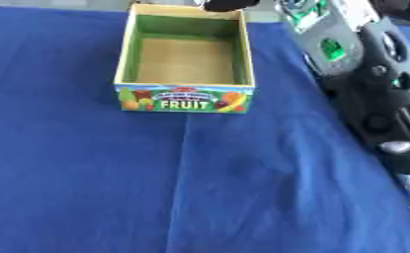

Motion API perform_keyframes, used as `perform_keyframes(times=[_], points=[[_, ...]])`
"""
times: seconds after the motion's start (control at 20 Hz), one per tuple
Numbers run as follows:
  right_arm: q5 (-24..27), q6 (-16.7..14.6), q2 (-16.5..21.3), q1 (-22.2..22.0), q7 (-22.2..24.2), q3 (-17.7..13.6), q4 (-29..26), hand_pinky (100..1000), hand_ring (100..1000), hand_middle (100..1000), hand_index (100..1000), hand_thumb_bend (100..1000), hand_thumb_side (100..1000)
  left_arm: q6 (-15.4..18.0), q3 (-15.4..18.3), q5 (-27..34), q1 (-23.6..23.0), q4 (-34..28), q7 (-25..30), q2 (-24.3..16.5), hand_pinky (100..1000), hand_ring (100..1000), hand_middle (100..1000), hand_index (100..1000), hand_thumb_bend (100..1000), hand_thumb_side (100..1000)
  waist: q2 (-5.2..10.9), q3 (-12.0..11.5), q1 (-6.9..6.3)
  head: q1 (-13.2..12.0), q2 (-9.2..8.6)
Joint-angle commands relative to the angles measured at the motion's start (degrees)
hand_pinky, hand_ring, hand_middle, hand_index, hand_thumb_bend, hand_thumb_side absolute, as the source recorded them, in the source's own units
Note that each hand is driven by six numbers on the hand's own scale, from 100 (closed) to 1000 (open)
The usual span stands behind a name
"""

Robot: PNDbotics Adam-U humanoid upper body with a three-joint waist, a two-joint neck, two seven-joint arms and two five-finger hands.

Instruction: Pick up objects on the table and place them in the box.

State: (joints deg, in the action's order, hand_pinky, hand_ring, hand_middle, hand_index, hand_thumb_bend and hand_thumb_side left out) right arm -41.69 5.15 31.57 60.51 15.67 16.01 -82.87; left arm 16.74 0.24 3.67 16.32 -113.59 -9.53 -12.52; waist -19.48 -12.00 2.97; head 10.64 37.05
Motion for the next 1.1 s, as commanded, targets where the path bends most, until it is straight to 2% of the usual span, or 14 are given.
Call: perform_keyframes(times=[0.05, 0.35, 0.65, 0.95, 1.1], points=[[-2.44, -1.52, -1.58, 2.24, -0.98, -0.39, 5.50, 486, 452, 448, 469, 100, 198, 0.05, -0.08, 0.16, 0.84, -1.00, 0.29, -0.26, 448, 574, 568, 788, 100, 961, 0.97, -0.29, -0.14, 0.56, -0.99], [-5.19, -2.70, -4.47, 3.41, -2.19, -1.46, 13.85, 485, 456, 449, 471, 100, 198, -0.06, -0.19, 0.27, 0.92, -1.00, 0.50, -0.08, 448, 574, 569, 787, 100, 962, 0.81, -0.89, -0.04, 1.14, -1.23], [-6.93, -3.21, -5.13, 3.01, -2.33, -2.27, 18.22, 494, 468, 456, 485, 100, 198, -0.10, -0.16, 0.25, 0.93, -1.00, 0.52, 0.02, 448, 574, 569, 787, 100, 961, 0.71, -1.04, -0.07, 1.10, -1.38], [-6.80, -3.23, -5.66, 3.13, 1.27, -2.82, 21.26, 571, 524, 503, 548, 100, 200, -0.35, -0.24, 0.19, 0.89, -1.00, 0.55, 0.12, 448, 574, 570, 787, 100, 987, 0.53, -1.27, 0.06, 1.23, -1.53], [-5.28, -3.07, -6.13, 3.29, 4.95, -3.36, 22.96, 640, 582, 562, 616, 100, 204, -0.25, -0.24, 0.20, 0.99, -1.00, 0.59, 0.06, 448, 575, 571, 786, 100, 983, 0.39, -1.43, 0.16, 1.19, -1.63]])
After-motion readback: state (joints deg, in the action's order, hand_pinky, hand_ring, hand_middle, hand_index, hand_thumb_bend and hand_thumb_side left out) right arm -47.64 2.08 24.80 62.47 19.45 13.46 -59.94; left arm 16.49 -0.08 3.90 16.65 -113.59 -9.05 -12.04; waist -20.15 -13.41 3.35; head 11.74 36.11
